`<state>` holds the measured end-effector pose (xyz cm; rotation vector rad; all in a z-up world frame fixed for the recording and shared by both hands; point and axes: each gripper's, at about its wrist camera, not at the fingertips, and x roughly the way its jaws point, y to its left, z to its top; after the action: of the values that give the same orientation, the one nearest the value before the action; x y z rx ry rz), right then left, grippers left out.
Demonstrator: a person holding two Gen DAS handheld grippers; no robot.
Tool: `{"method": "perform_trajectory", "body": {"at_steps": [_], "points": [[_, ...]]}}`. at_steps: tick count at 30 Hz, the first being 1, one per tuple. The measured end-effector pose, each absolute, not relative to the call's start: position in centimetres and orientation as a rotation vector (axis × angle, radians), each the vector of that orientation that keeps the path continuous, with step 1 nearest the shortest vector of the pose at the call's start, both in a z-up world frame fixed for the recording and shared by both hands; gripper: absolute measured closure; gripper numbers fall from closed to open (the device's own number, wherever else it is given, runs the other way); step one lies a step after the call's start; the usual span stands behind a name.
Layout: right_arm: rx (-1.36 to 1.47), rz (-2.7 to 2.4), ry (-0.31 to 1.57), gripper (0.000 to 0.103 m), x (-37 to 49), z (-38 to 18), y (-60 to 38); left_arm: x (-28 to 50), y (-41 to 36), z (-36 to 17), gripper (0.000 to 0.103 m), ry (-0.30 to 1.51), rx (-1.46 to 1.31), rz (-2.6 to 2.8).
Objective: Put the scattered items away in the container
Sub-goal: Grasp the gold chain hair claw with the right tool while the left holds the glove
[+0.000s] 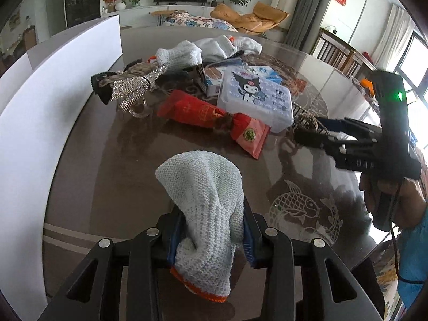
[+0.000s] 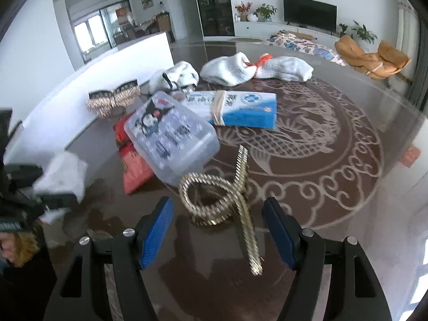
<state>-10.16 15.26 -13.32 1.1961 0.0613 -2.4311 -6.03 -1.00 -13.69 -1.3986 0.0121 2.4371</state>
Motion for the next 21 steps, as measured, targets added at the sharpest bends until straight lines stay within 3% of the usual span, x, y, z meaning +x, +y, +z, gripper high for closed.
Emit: {"method": "perform_trajectory", "body": {"at_steps": [4, 6, 13, 21], "points": [[1.206, -2.462, -0.011, 0.035, -11.0, -13.2, 15.7, -6.1, -0.9, -14.0, 0.066, 0.017, -1.412, 2.432], [1.232, -2.456, -0.034, 0.059, -11.3, -13.2, 16.1, -6.2, -0.9, -14.0, 0.066, 0.015, -1.413, 2.433], [1.294, -2.470, -0.157, 0.060, -9.3, -12.3, 17.4, -5.5, -0.6, -13.7, 0.066, 0.007, -1.390, 2.428], [1.136, -2.626, -0.303, 0.060, -1.1, -10.4, 16.7, -4.7, -0.3, -12.8, 0.066, -0.013, -1.342, 2.444]]}}
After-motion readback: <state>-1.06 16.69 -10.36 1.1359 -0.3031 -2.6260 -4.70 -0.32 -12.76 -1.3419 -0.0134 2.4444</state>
